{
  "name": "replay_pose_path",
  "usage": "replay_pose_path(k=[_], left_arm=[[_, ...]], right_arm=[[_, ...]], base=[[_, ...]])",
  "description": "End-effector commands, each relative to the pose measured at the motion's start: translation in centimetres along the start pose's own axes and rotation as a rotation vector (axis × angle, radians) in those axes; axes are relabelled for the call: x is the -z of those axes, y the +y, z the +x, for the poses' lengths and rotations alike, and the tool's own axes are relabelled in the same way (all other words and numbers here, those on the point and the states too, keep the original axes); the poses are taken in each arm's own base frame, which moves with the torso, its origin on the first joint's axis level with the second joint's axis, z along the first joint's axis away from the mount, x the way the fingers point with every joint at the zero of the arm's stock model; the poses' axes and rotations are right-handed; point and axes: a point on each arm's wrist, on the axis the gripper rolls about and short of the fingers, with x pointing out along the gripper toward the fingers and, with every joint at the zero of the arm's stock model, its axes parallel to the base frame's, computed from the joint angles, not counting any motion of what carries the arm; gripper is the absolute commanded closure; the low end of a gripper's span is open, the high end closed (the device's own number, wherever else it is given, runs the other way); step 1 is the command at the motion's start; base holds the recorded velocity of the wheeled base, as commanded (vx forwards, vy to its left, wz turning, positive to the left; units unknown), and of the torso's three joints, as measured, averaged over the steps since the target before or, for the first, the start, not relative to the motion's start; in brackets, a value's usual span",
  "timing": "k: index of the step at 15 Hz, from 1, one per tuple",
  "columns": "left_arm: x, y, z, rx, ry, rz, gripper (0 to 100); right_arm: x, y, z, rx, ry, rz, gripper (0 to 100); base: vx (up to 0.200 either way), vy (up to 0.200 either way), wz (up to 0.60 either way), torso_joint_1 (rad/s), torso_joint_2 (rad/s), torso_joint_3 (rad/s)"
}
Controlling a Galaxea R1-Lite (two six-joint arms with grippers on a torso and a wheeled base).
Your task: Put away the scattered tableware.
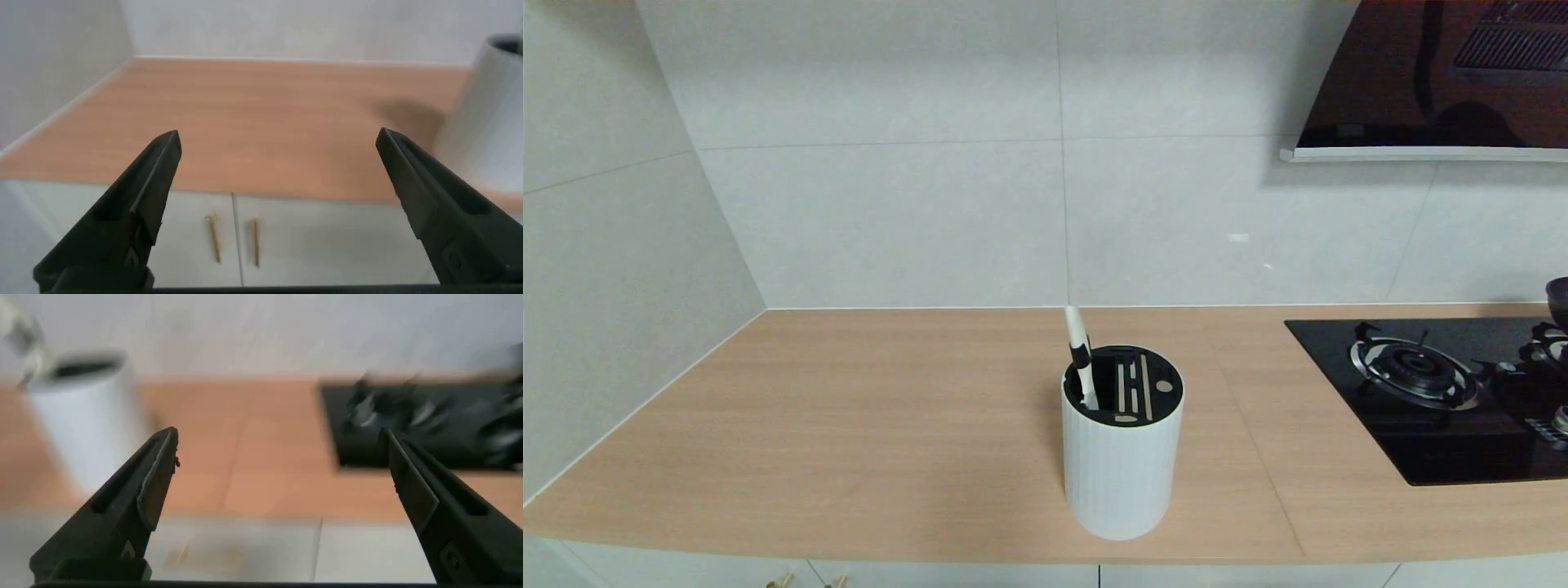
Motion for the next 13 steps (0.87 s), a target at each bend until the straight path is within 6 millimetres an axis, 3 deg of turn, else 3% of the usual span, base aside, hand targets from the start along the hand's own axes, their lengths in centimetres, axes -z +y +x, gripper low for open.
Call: replay_pose_path(k=[1, 3, 7, 13], left_arm=[[0.11, -0.02, 0.03, 0.007, 0.006, 0.019, 0], [0.13, -0.05, 0.03, 0.020, 0.007, 0.043, 0], [0.13, -0.05, 0.03, 0.020, 0.007, -0.002, 0], [0.13, -0.05, 0.03, 0.020, 0.007, -0.002, 0]], right_arm=[[0.12, 0.06, 0.03, -0.031, 0.005, -0.005, 0], [0.11, 0.20, 0.04, -0.091, 0.010, -0.042, 0], [0.58, -0.26, 0.22, 0.108, 0.081, -0.059, 0], [0.60, -0.26, -0.01, 0.102, 0.052, -0.030, 0]], base=[[0.000, 0.000, 0.00, 0.000, 0.00, 0.000], [0.000, 0.000, 0.00, 0.000, 0.00, 0.000], [0.000, 0.000, 0.00, 0.000, 0.00, 0.000], [0.000, 0.000, 0.00, 0.000, 0.00, 0.000]])
